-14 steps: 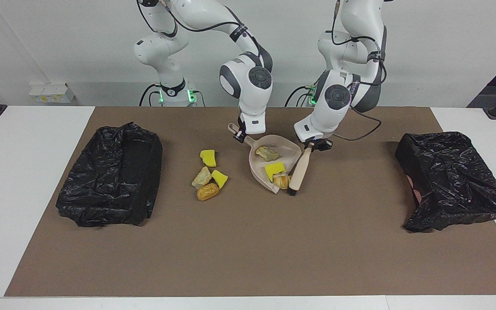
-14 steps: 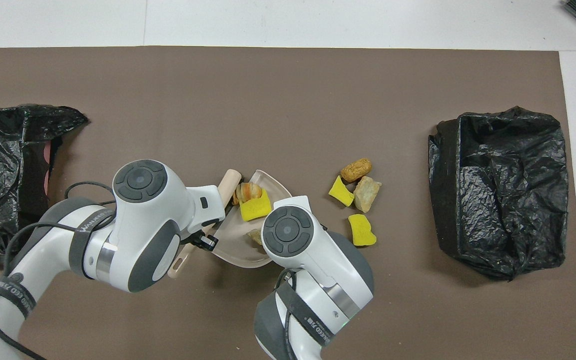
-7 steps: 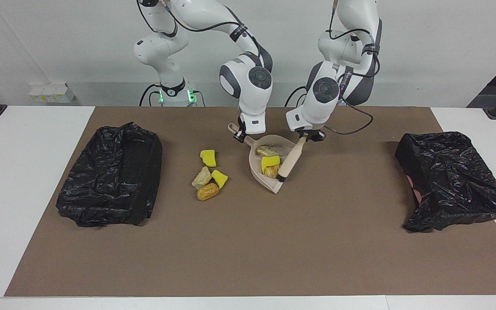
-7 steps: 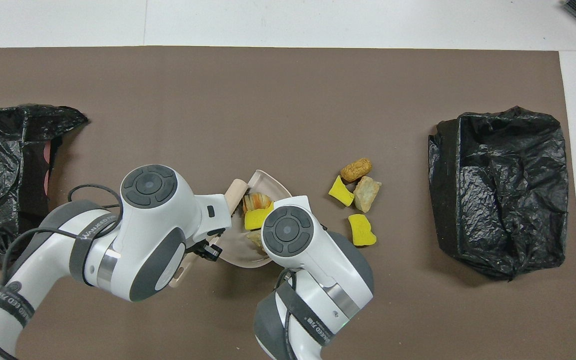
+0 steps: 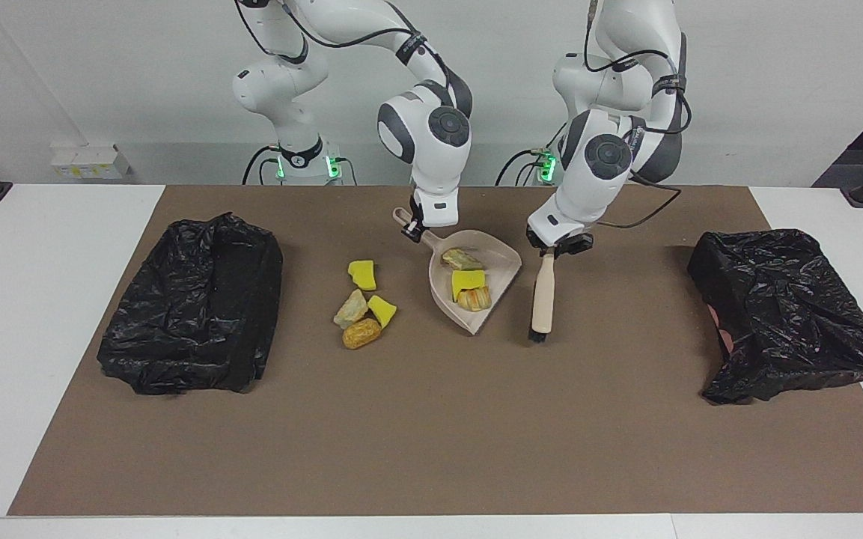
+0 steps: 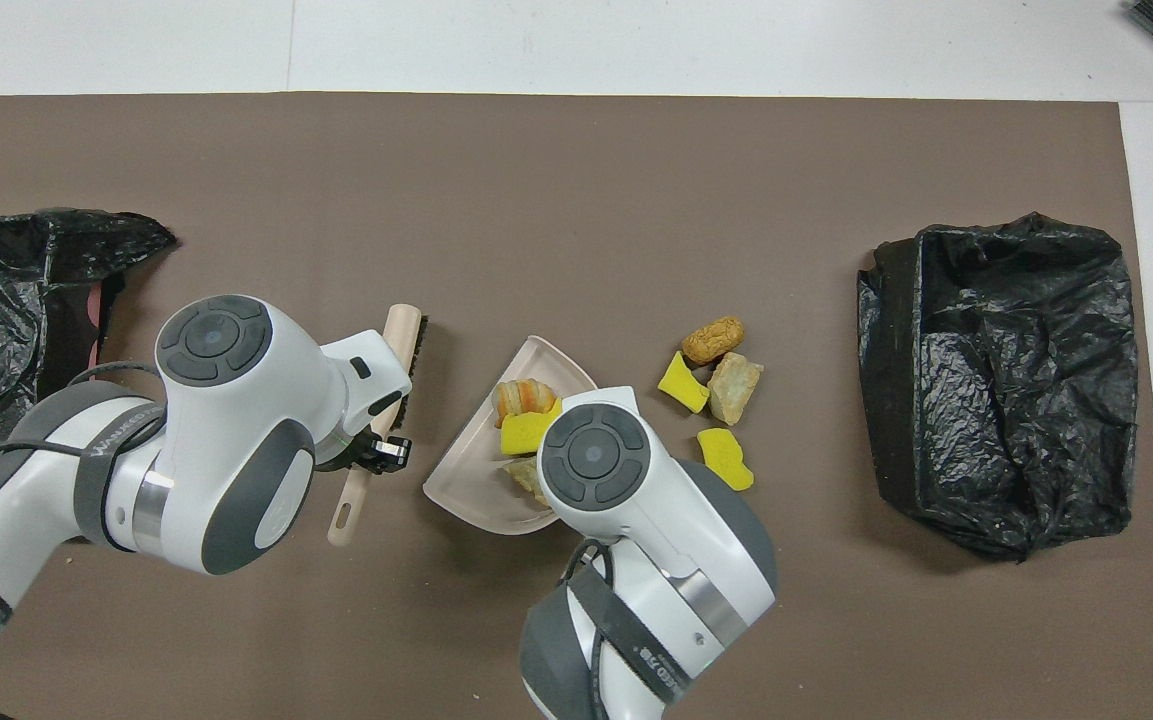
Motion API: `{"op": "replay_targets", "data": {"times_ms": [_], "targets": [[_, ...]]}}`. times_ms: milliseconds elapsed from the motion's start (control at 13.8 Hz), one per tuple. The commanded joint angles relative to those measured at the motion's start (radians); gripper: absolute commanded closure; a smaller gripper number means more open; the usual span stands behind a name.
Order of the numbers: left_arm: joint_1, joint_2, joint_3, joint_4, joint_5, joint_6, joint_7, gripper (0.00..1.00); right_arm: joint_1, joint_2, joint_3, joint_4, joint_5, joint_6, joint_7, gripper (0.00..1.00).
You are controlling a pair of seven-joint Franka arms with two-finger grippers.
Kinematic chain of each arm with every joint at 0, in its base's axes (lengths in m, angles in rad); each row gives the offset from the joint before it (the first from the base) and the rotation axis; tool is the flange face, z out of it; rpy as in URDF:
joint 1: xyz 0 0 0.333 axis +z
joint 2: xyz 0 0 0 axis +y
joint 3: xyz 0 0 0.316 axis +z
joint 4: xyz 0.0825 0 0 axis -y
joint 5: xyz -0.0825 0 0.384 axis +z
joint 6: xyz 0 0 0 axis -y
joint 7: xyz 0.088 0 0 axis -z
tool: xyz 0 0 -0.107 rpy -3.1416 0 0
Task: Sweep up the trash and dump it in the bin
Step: 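Carry the dustpan to the nearer black bag and tip it with the right gripper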
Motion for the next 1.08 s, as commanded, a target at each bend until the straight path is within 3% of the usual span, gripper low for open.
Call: {"op": "replay_targets", "data": {"times_ms": [0,217,362,506,723,868,1013], "targets": [[-0.001,-0.013,-0.008,0.001,0.041,0.023,-0.174,1.00,-0.062,-0.117,0.005,-0.009,-0.012,-0.067,0.011,1.00],[-0.025,-0.030,-0.022,-0.019,0.042,0.040,-0.292,1.00,-0.121,-0.203,0.002,-0.003,-0.068,-0.145,-0.003,1.00],[-0.097,-0.073,-0.024,-0.085,0.042,0.090,-0.427,1.00,-0.214,-0.275,-0.001,-0.002,-0.086,-0.222,-0.084,1.00],[-0.160,-0.115,-0.025,-0.146,0.039,0.132,-0.547,1.00,-0.359,-0.339,-0.001,0.000,-0.111,-0.274,-0.218,1.00],[-0.264,-0.141,-0.027,-0.188,-0.013,0.149,-0.599,1.00,-0.569,-0.359,-0.004,0.006,-0.196,-0.333,-0.487,1.00],[-0.315,-0.136,-0.027,-0.226,-0.062,0.210,-0.604,1.00,-0.752,-0.356,-0.010,-0.002,-0.210,-0.287,-0.721,1.00],[-0.352,-0.127,-0.027,-0.284,-0.088,0.319,-0.633,1.00,-0.912,-0.355,-0.010,-0.014,-0.294,-0.159,-0.999,1.00]]}}
